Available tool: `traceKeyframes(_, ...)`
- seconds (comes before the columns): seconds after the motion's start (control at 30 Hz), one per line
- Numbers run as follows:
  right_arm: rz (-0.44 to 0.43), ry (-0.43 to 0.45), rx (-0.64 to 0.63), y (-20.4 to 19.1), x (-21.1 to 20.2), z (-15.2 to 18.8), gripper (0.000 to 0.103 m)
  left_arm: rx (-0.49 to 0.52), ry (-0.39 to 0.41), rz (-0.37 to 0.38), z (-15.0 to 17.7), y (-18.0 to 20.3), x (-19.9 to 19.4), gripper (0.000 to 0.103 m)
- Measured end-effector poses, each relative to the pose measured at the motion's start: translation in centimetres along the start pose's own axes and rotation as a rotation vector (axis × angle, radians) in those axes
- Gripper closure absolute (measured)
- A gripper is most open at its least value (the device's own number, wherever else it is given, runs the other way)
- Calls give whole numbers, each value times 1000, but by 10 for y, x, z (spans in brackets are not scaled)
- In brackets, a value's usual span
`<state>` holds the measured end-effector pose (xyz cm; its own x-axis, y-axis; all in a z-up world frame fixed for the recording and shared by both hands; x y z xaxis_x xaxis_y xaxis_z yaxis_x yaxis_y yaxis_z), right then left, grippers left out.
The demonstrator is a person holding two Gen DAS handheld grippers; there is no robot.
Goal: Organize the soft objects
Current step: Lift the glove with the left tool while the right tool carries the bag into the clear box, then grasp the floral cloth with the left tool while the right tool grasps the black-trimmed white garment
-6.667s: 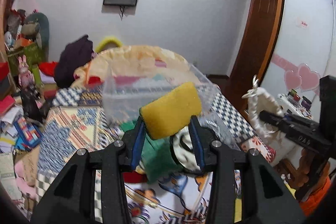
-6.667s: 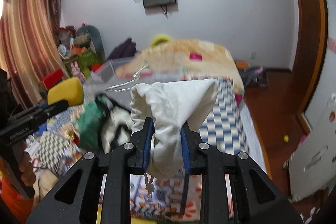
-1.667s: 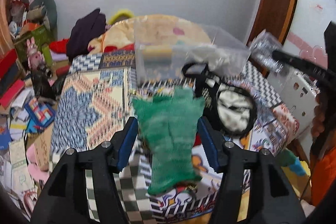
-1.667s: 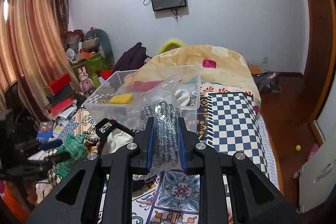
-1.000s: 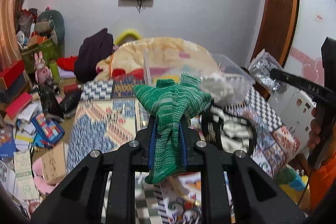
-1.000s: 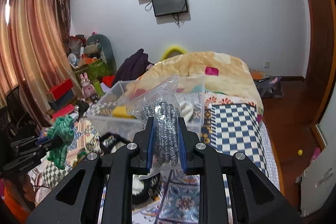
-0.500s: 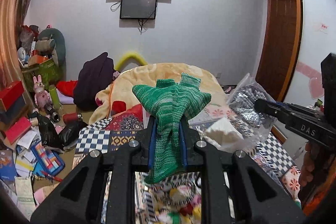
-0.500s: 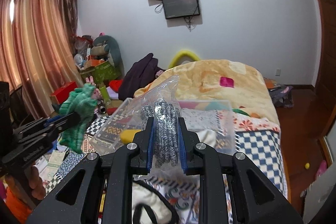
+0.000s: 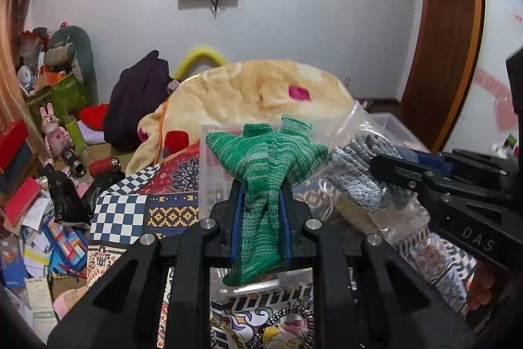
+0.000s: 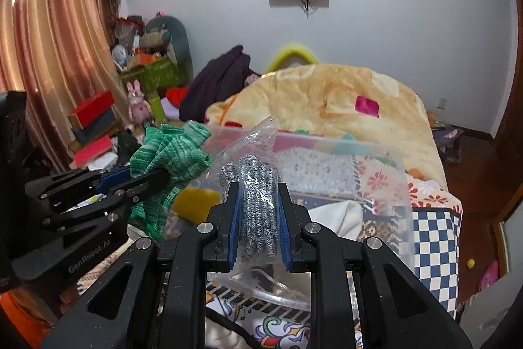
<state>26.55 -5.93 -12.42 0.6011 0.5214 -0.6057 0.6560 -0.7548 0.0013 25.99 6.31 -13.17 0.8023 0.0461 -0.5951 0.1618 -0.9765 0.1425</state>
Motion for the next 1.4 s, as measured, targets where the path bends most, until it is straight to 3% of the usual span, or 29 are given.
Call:
traceKeyframes(0.2, -12, -80, -36, -7, 13, 10, 82, 3, -76, 16, 8, 1, 12, 82)
traceKeyframes(0.4, -13, -97, -69, -12, 5, 13, 76, -9, -91, 30, 11, 1, 5, 59)
traceKeyframes(0.53, 16, -62, -103, -15, -12, 12, 61, -5, -62, 36, 9, 1, -11, 55)
traceKeyframes(0.67, 28, -15, -111, -15, -36, 11, 53, 15, -10, 41, 7, 2, -38, 46)
traceKeyframes(0.83, 31, 50, -99, -17, -65, 15, 25, 28, 54, 50, 11, 0, -76, 32)
traceKeyframes(0.97, 20, 67, -69, -17, -77, 27, 14, 44, 63, 46, 21, -5, -93, 29)
traceKeyframes(1.03, 14, 61, -58, -18, -77, 33, 2, 43, 52, 42, 29, -10, -99, 28)
traceKeyframes(1.4, -49, -112, -48, -43, -45, 89, 0, -17, -97, 18, 97, -40, -90, 28)
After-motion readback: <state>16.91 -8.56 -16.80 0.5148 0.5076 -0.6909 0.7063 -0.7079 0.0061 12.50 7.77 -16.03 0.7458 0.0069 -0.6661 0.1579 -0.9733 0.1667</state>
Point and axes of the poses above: each gripper's, at about its wrist camera, not at the fingertips, and x roughly the way its jaws point, y to its right, z to its underside, the point moved 3 cm from there along x, roughly the way its jaws point, and after that the axes turned 8 degrees about -x, right-handed, at the moved point
